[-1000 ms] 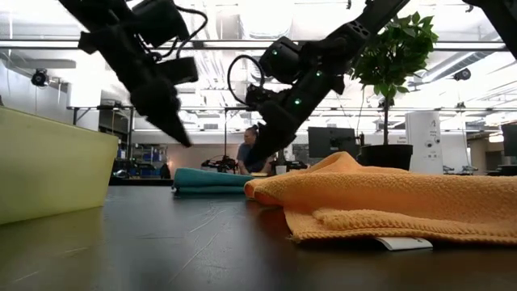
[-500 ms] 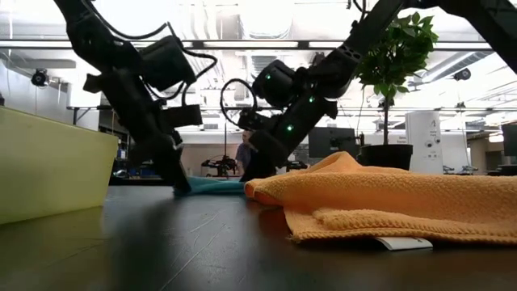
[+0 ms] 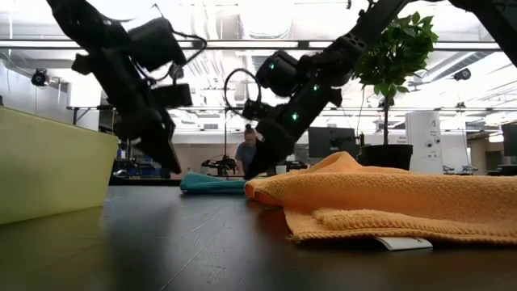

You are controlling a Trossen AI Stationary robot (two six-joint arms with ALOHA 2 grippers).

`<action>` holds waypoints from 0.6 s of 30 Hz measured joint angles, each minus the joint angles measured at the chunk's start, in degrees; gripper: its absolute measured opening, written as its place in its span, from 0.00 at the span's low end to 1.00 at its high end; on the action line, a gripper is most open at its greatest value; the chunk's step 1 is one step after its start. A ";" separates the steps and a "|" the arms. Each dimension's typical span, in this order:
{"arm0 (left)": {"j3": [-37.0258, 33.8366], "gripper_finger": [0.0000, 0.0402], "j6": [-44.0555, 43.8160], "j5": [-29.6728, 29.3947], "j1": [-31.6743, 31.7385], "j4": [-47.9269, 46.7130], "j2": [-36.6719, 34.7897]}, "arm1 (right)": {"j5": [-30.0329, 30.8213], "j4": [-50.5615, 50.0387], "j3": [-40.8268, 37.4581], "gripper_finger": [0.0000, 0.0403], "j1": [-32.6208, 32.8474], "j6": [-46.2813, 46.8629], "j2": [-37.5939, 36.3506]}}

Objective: Fold microfiber towels
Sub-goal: Put the folded blue microfiber towel into the yellow bin

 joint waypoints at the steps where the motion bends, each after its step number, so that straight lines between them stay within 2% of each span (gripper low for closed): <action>1: -0.17 0.00 0.39 -0.38 0.09 -0.15 -1.28 | -0.02 -0.03 0.00 0.02 -0.03 -0.25 -0.44; 5: -0.20 0.00 1.92 -1.74 1.82 0.87 -5.47 | 0.11 -0.58 0.00 0.02 -0.33 -1.18 -1.77; 10: -0.69 0.00 2.99 -1.97 7.74 1.67 -7.33 | 0.00 -0.46 0.02 0.02 -1.68 -2.81 -2.70; 13: -2.05 0.00 4.61 1.75 12.61 5.88 -7.03 | -0.01 -0.61 0.02 0.03 -2.77 -3.03 -2.70; 18: -3.45 0.05 4.89 12.48 21.66 14.58 -3.50 | -0.02 -0.66 0.02 0.08 -3.96 -3.02 -2.70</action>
